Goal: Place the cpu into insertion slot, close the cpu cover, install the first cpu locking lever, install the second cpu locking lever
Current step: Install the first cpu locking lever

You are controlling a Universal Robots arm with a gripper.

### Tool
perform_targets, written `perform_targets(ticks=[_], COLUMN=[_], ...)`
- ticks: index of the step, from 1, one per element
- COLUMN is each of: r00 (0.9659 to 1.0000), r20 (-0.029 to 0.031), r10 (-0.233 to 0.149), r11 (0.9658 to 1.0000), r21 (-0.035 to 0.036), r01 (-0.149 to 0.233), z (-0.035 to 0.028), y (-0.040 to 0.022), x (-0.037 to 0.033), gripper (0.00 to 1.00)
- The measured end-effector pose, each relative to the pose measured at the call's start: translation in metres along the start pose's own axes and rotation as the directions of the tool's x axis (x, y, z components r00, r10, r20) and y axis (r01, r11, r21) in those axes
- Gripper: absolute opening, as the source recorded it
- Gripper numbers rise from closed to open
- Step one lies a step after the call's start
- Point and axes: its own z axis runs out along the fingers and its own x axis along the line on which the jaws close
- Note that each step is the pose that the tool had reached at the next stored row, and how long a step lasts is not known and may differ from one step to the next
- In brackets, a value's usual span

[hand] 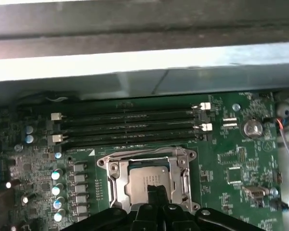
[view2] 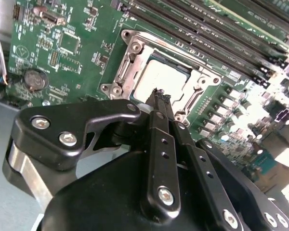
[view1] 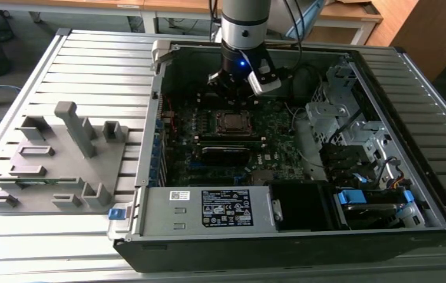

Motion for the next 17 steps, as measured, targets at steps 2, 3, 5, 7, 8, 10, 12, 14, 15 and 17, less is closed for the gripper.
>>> perform_targets(ticks=[2, 3, 5, 7, 8, 10, 12, 14, 15, 17], r00=[0.9996, 0.9994, 0.9994, 0.9993, 0.9993, 0.9993, 0.9992, 0.9991, 0.9991, 0.9990], r20=[-0.0005, -0.0004, -0.0005, -0.0005, -0.0005, -0.0065, -0.0174, -0.0215, -0.0235, -0.0245], r10=[-0.027, -0.035, -0.036, -0.036, -0.036, -0.037, -0.036, -0.036, -0.036, -0.036], r11=[0.9996, 0.9994, 0.9994, 0.9993, 0.9993, 0.9993, 0.9993, 0.9993, 0.9993, 0.9993], r21=[-0.0015, -0.0020, -0.0021, -0.0022, -0.0021, -0.0023, -0.0015, -0.0013, -0.0013, -0.0015], r01=[0.027, 0.035, 0.036, 0.036, 0.036, 0.037, 0.036, 0.036, 0.036, 0.036], z=[0.0003, 0.0004, 0.0004, 0.0004, 0.0004, 0.0006, 0.0005, 0.0005, 0.0005, 0.0008], y=[0.0000, 0.0000, 0.0000, 0.0000, 0.0000, 0.0000, 0.0000, 0.0000, 0.0000, 0.0000], x=[0.0000, 0.0000, 0.0000, 0.0000, 0.0000, -0.0001, 0.0000, 0.0000, 0.0000, -0.0001], gripper=[0.11, 0.11, 0.11, 0.11, 0.11, 0.11, 0.11, 0.11, 0.11, 0.11])
